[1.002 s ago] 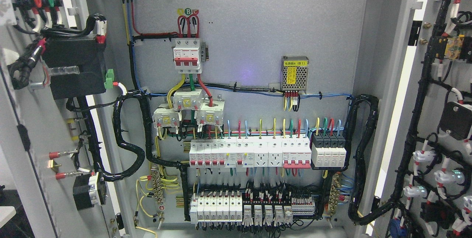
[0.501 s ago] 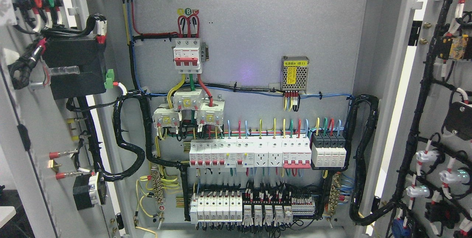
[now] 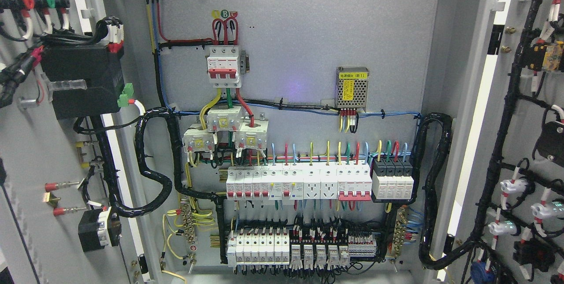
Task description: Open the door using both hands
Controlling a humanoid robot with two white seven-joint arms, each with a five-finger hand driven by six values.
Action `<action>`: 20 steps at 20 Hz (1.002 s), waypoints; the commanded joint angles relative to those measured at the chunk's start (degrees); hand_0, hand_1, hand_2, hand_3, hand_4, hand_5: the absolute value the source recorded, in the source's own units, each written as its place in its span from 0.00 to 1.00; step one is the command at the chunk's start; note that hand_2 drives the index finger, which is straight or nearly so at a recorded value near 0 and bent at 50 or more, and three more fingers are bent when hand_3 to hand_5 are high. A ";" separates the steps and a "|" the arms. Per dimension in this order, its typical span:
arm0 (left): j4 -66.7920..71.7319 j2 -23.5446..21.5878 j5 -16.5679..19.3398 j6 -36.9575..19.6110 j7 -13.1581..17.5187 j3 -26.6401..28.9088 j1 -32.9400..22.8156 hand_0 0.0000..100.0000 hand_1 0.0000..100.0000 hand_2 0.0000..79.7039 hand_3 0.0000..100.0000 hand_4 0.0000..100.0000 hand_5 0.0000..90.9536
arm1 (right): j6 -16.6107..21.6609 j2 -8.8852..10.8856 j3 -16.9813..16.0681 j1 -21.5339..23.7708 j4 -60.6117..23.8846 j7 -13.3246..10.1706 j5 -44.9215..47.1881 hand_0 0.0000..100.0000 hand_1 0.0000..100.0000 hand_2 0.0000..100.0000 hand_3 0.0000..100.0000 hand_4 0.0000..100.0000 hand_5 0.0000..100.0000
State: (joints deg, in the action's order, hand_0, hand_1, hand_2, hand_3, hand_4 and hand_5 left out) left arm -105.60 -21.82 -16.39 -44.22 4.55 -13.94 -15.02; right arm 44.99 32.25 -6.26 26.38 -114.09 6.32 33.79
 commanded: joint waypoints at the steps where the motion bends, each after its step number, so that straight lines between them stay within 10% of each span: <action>1: -0.05 -1.82 -1.98 -30.65 0.28 2.95 -0.44 0.00 0.00 0.00 0.00 0.03 0.00 | 5.89 1.49 -0.95 0.43 0.19 0.62 4.00 0.00 0.00 0.00 0.00 0.00 0.00; 20: -0.66 -6.04 -3.74 -38.74 0.46 2.87 -7.91 0.00 0.00 0.00 0.00 0.03 0.00 | 5.89 3.61 -5.52 -0.01 1.77 2.73 8.49 0.00 0.00 0.00 0.00 0.00 0.00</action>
State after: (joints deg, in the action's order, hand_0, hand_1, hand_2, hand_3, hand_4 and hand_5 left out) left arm -106.05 -26.41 -19.96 -44.28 5.01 -11.68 -21.32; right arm 44.98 34.93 -9.46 26.61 -113.31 8.97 41.65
